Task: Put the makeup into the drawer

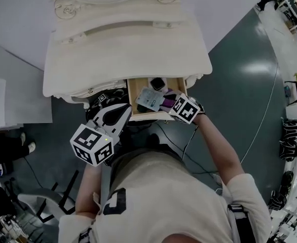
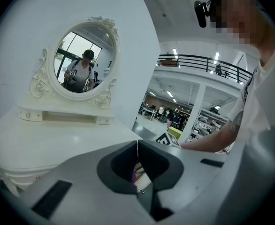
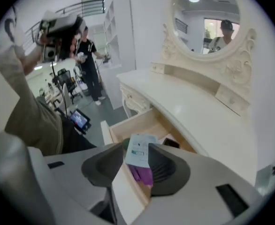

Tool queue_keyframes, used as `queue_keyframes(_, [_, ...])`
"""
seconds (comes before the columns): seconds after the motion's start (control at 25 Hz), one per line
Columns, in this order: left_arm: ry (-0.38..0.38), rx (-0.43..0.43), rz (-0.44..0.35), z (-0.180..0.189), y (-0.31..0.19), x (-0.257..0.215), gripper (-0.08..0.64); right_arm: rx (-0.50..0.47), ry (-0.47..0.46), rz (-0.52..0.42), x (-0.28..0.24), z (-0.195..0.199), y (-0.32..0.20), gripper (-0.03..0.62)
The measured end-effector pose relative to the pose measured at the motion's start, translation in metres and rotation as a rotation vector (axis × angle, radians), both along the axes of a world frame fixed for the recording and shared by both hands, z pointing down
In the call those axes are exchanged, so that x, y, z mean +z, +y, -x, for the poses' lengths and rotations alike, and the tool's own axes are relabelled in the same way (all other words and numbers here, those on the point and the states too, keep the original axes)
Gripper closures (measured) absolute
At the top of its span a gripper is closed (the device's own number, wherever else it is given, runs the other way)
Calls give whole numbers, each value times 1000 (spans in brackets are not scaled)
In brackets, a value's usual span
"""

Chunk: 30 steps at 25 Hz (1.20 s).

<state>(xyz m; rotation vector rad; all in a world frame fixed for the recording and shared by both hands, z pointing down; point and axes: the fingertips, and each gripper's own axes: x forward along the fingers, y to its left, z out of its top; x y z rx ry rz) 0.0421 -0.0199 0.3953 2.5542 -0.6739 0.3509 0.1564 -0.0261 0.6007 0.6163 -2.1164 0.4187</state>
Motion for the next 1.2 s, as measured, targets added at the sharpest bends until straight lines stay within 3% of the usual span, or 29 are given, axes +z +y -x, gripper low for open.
queue_keyframes(0.04, [1, 4, -1, -2, -2, 0, 501, 42, -70, -10, -16, 6, -3, 424])
queue_keyframes(0.12, [6, 10, -10, -7, -5, -3, 500, 107, -231, -39, -55, 23, -6, 533])
queue_keyframes(0.28, [23, 4, -30, -10, -7, -13, 502, 203, -552, -91, -136, 50, -4, 565])
queue_keyframes(0.4, [36, -11, -46, -11, -6, -21, 502, 244, -683, -145, -179, 49, 4, 565])
queue_keyframes(0.56, [32, -68, -73, 0, -1, -27, 502, 229, -714, -195, -203, 46, 21, 565])
queue_keyframes(0.88, [-4, -225, -71, 34, 30, -27, 502, 113, -772, -159, -213, 66, 49, 565])
queue_keyframes(1.2, [17, -232, -95, 65, 50, -30, 502, 59, -783, -176, -229, 111, 72, 565])
